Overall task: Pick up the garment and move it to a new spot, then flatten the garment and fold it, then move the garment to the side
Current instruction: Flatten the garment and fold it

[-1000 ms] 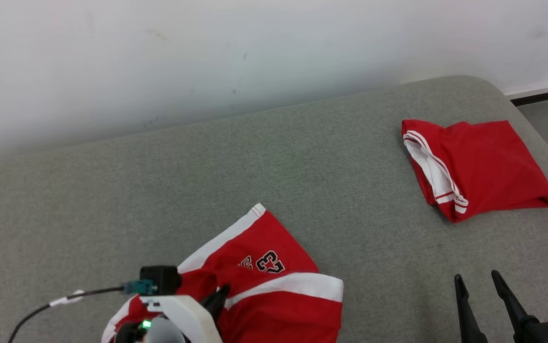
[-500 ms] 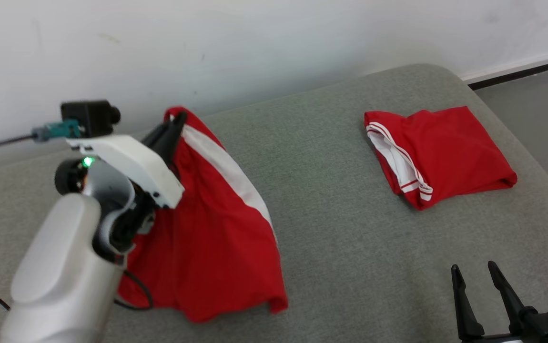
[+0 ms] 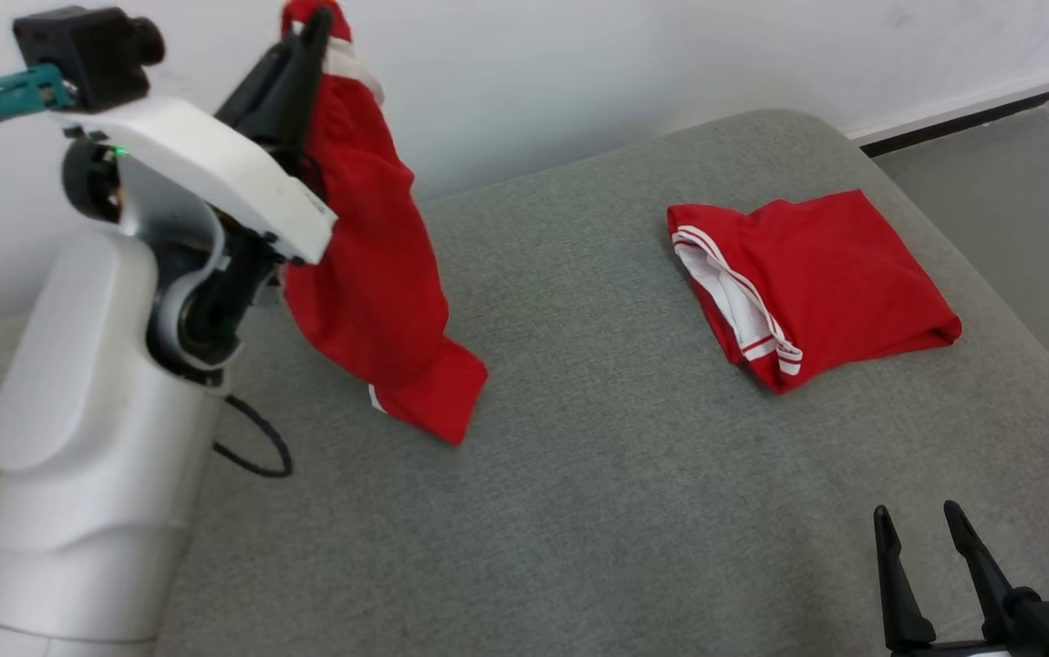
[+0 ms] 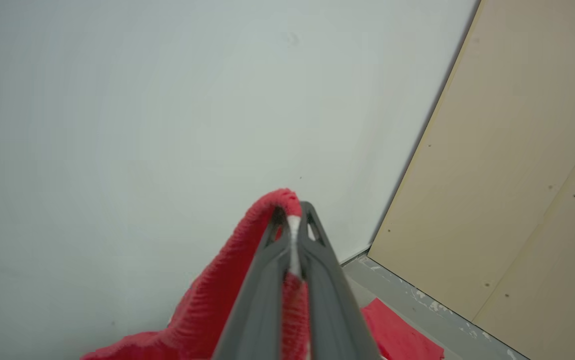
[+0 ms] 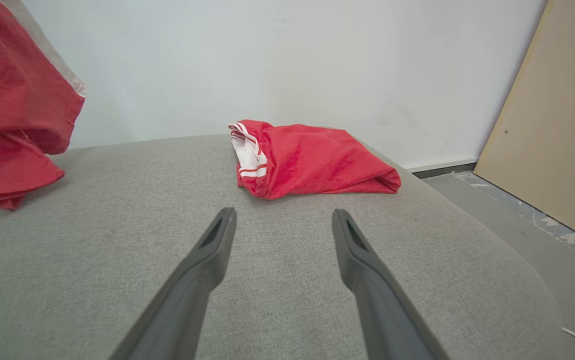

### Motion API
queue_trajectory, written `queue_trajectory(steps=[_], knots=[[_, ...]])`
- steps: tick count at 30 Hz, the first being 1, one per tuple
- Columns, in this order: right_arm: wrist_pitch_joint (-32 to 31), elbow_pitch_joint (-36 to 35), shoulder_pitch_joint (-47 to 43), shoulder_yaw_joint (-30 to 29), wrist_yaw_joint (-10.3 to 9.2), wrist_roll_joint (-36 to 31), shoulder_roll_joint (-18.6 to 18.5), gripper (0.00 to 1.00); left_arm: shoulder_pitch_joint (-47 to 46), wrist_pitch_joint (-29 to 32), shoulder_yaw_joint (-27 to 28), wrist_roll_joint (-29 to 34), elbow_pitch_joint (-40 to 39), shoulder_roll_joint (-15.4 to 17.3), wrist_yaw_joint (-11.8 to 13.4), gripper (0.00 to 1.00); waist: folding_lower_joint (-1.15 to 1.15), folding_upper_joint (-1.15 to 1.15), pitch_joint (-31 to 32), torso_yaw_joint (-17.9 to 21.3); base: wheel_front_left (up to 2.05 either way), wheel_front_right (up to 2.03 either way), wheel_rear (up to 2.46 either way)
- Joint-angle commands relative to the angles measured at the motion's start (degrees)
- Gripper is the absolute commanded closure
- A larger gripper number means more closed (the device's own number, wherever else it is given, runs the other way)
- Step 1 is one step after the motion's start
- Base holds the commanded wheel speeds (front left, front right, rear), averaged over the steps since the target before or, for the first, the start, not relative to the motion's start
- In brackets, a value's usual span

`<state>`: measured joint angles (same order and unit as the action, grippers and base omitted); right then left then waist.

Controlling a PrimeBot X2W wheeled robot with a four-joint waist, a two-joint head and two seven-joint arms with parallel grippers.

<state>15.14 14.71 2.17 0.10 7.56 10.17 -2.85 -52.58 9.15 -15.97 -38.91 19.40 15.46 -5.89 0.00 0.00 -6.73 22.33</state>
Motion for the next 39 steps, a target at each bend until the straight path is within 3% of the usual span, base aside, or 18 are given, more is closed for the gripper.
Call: queue_trajectory(steps=[1, 6, 14, 23, 29, 37, 38, 39], knots=[[-0.05, -0.13, -0.59, -0.15, -0.15, -0.35, -0.13, 0.0, 2.56, -0.53, -1.2, -0.84, -1.19, -0.52, -0.62, 1.0, 0.0, 0.0, 0.34, -1.29, 0.0, 0.0, 0.0], [-0.04, -0.19, -1.11, -0.72, -0.15, -0.77, -0.13, 0.0, 9.28, -0.55, -4.45, -3.69, -5.36, -1.94, -1.14, 1.0, 0.0, 0.0, 0.9, -3.99, 0.0, 0.0, 0.0], [-0.04, -0.07, -2.42, -1.75, -0.15, -2.04, -0.13, 0.0, 31.65, -0.86, -11.7, -7.95, -14.01, -2.65, -1.52, 1.0, 0.0, 0.0, 2.19, -9.45, 0.0, 0.0, 0.0], [-0.04, 0.33, -3.73, -2.47, -0.15, -2.76, -0.14, 0.0, 53.92, -8.42, -11.66, -10.62, -14.14, -2.31, 1.93, 1.0, 0.0, 0.0, 3.47, -13.16, 0.0, 0.0, 0.0], [-0.04, 0.72, -4.96, -2.18, -0.15, -2.95, -0.14, 0.0, 59.59, -13.05, -8.13, -12.14, -8.58, -1.75, 3.42, 1.0, 0.0, 0.0, 4.55, -15.53, 0.0, 0.0, 0.0], [-0.04, 0.64, -5.21, -2.64, -0.15, -3.8, -0.14, 0.0, 58.83, -15.2, -5.98, -14.84, -3.9, -1.33, 1.29, 1.0, 0.0, 0.0, 5.06, -17.32, 0.0, 0.0, 0.0], [-0.04, 0.66, -5.16, -2.65, -0.15, -3.83, -0.14, 0.0, 58.88, -15.07, -6.18, -14.93, -3.68, -1.16, 1.05, 0.97, 0.0, 0.0, 5.11, -17.4, 0.0, 0.0, 0.0], [-0.04, 0.71, -5.18, -2.62, -0.15, -3.79, -0.14, 0.0, 59.01, -14.98, -6.34, -15.1, -3.51, -1.0, 0.79, 0.75, 0.0, 0.0, 5.21, -17.47, 0.0, 0.0, 0.0]])
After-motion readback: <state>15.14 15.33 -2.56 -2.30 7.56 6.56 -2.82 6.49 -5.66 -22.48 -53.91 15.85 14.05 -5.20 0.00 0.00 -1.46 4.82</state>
